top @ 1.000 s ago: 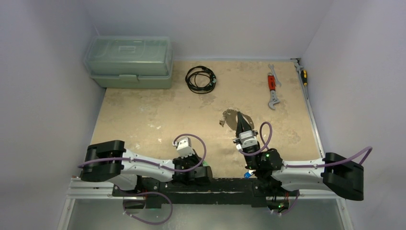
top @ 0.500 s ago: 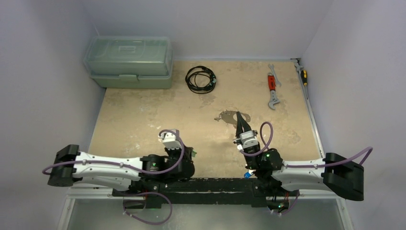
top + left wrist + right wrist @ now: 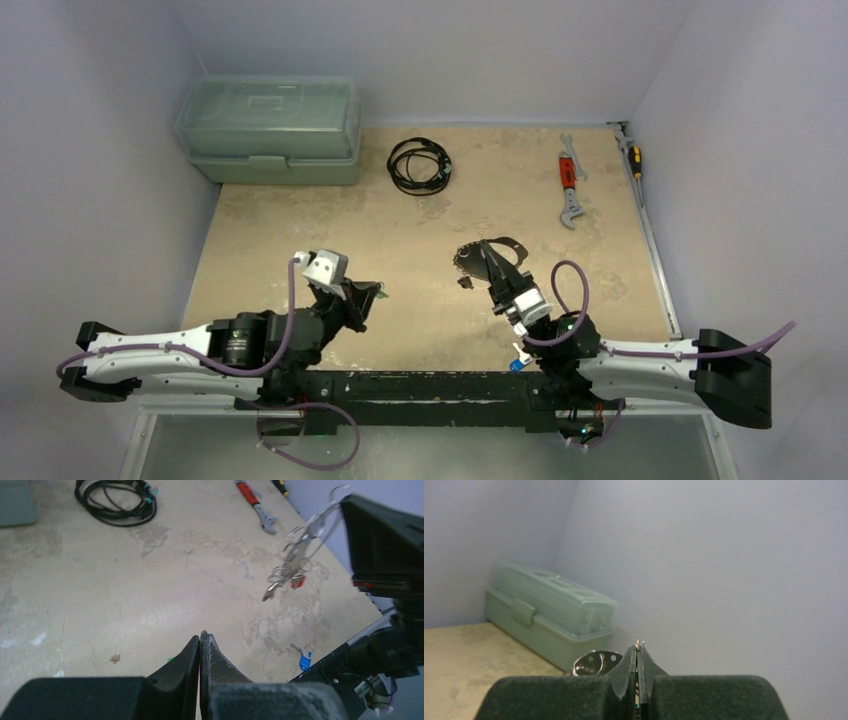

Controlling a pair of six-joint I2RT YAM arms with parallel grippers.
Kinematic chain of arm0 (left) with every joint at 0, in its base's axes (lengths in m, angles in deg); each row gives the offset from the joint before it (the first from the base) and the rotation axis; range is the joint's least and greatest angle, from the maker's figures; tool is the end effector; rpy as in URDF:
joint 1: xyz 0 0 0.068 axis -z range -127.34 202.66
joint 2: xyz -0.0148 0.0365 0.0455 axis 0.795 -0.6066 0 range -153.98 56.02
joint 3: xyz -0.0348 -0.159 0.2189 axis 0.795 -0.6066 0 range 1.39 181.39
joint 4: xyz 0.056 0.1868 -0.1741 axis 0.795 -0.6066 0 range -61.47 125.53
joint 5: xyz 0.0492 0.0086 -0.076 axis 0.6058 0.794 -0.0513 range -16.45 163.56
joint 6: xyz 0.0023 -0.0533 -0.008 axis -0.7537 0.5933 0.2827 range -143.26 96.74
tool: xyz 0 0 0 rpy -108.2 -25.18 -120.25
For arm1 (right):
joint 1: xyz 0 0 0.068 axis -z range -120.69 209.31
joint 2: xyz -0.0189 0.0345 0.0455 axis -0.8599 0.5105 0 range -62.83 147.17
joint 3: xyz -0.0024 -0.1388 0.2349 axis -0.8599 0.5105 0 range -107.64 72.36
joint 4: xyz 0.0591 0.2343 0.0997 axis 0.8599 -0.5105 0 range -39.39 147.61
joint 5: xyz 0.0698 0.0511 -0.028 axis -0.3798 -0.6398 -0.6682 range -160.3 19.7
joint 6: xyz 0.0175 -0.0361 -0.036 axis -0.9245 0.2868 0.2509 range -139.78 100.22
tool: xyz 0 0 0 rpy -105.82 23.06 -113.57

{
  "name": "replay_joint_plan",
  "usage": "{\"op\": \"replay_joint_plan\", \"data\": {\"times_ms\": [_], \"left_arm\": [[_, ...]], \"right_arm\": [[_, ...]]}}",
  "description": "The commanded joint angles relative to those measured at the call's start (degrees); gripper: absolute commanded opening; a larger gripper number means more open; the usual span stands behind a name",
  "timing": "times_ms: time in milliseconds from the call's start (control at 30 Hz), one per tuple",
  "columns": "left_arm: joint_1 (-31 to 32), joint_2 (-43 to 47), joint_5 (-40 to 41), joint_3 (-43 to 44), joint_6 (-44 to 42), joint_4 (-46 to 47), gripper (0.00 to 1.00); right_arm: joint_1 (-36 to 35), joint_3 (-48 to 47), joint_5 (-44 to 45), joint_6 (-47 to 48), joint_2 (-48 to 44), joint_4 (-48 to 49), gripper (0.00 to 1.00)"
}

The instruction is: Put the keys on the keyring

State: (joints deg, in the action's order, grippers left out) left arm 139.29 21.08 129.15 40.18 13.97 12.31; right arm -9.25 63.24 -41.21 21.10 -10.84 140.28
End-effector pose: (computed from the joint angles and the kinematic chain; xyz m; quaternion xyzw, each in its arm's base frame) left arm 0.0372 -0.1309 0.3098 0.0567 0.7685 -0.2722 0.5763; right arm 0.0741 0.1412 0.2661 -0.2038 0.4227 0.1062 0.8766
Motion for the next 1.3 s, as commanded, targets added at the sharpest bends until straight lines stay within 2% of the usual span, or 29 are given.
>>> {"op": "replay_joint_plan", "data": {"times_ms": [0,200,333,500,700,1000,1267], "left_arm": [[-0.15,0.23,-9.23,6.46,-17.69,1.68,0.0],[-0.19,-2.36,-16.29,10.12,-30.18,1.6,0.0],[-0.2,-3.62,-21.84,13.31,-35.99,-0.1,0.0],[-0.17,-5.66,-25.83,16.43,-39.84,-4.22,0.0],[-0.16,-5.59,-28.24,16.15,-46.31,-3.79,0.0],[-0.18,-3.16,-36.77,9.58,-60.26,4.57,0.0],[-0.17,2.86,-46.69,4.75,-65.85,6.09,0.0]], "right_arm": [[0.0,1.21,-11.96,-3.34,-2.22,0.57,0.0],[0.0,2.71,-30.08,-6.1,-6.7,-4.25,0.0],[0.0,3.07,-40.13,-6.77,-6.15,-5.01,0.0],[0.01,3.15,-41.81,-6.12,-4.33,-4.03,0.0],[-0.09,2.17,-44.86,-7.42,-3.68,-7.05,0.0],[-0.09,0.65,-48.42,-9.23,-2.59,-11.0,0.0],[-0.09,-0.89,-51.01,-10.4,-2.33,-15.03,0.0]]}}
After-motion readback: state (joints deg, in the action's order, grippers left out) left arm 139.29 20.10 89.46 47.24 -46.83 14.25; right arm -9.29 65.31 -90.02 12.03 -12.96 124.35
